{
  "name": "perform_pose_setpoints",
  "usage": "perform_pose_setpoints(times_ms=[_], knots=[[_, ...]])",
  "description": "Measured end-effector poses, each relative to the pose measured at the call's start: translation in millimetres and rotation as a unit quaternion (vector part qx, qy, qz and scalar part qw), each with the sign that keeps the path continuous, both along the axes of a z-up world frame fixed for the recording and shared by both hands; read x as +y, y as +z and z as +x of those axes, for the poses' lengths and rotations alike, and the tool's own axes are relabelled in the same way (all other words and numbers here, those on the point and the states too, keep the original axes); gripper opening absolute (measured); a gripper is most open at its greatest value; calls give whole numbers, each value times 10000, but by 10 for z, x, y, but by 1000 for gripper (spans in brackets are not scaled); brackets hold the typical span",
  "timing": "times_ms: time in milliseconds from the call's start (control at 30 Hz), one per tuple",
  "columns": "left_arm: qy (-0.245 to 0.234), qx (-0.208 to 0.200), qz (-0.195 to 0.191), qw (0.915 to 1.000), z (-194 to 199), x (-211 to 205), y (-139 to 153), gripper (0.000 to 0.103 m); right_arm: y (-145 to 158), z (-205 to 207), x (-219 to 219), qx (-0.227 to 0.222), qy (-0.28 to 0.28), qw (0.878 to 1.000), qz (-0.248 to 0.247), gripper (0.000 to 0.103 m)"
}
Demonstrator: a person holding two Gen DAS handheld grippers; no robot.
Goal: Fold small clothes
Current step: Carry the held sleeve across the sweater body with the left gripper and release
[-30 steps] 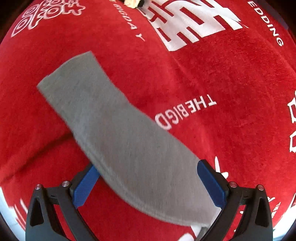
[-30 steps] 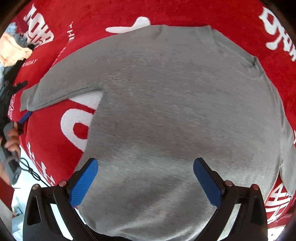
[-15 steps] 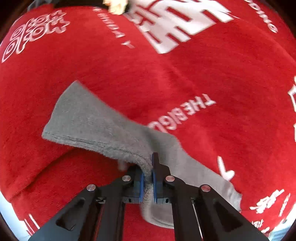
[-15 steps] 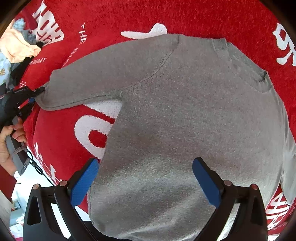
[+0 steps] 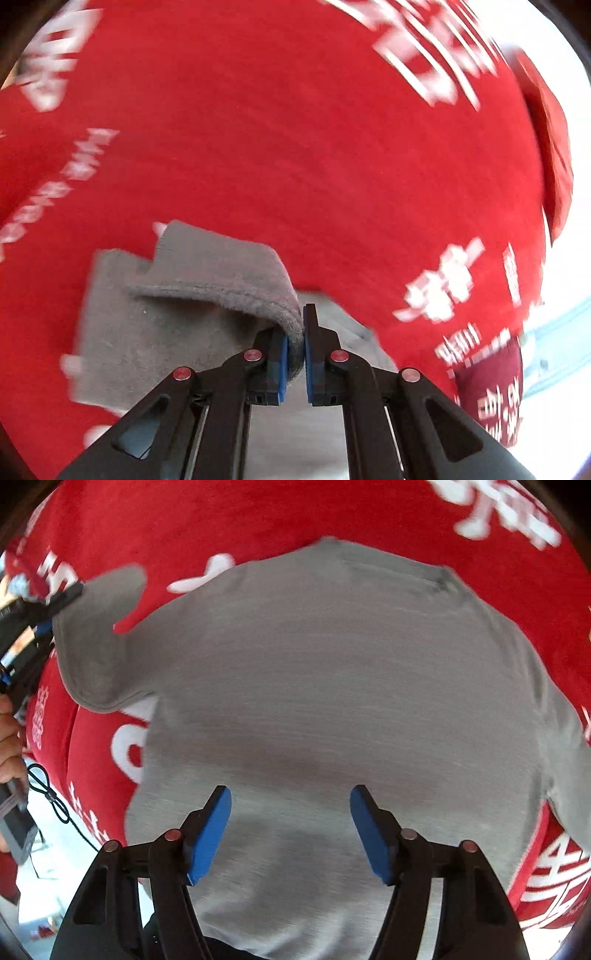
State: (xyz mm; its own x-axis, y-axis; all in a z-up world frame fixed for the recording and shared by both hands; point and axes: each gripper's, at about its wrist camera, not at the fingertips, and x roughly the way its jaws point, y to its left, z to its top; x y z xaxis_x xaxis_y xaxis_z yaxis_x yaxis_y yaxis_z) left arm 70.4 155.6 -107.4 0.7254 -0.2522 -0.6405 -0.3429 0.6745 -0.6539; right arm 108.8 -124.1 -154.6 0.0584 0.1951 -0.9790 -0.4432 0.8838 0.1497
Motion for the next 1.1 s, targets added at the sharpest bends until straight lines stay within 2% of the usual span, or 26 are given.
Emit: perform_pose_setpoints(times_ms=[200, 267, 300, 433, 500, 533, 567, 600, 633, 767, 867, 933, 1033, 1100], knots=[[-1174, 173, 221, 9927, 644, -1229, -195, 8, 35, 199, -783, -62, -667, 9978, -22, 71], [-1417, 366, 391, 9885, 771, -1535, -339, 8, 14, 264, -1073, -68, -874, 9961, -61, 71], [-1482, 548, 593, 9857, 829, -1697, -427, 8, -4, 282, -1170, -66, -944, 9955, -82, 71], [-1717, 1275, 1253, 9688, 895, -2063, -702, 8, -108, 349, -1531, 4, -1239, 9921, -170, 71], [-1764, 1426, 1449, 9631, 822, -2125, -719, 8, -142, 373, -1649, 34, -1352, 9907, -178, 71], [-1766, 1427, 1501, 9622, 782, -2118, -682, 12, -150, 391, -1690, 43, -1396, 9900, -183, 71], [-1755, 1428, 1562, 9615, 736, -2098, -623, 37, -148, 411, -1714, 44, -1417, 9897, -185, 71], [-1681, 1442, 1671, 9607, 682, -2050, -528, 79, -133, 436, -1722, 32, -1423, 9897, -180, 71], [-1504, 1404, 1862, 9607, 606, -1970, -401, 89, -103, 466, -1696, 0, -1402, 9900, -167, 71], [-1231, 1330, 2260, 9571, 416, -1540, -107, 90, 102, 596, -1358, -397, -1045, 9937, -51, 74], [-866, 1605, 2466, 9518, 354, -1035, -120, 90, 207, 694, -965, -772, -569, 9953, 94, 76], [-526, 1978, 2519, 9459, 329, -624, -244, 90, 256, 751, -538, -1153, -47, 9933, 36, 76], [-222, 2292, 2521, 9399, 285, -220, -435, 90, 166, 753, 63, -1728, 903, 9793, -552, 76], [-104, 2459, 2528, 9357, 240, -25, -550, 90, -62, 743, 408, -2077, 1580, 9567, -1293, 76]])
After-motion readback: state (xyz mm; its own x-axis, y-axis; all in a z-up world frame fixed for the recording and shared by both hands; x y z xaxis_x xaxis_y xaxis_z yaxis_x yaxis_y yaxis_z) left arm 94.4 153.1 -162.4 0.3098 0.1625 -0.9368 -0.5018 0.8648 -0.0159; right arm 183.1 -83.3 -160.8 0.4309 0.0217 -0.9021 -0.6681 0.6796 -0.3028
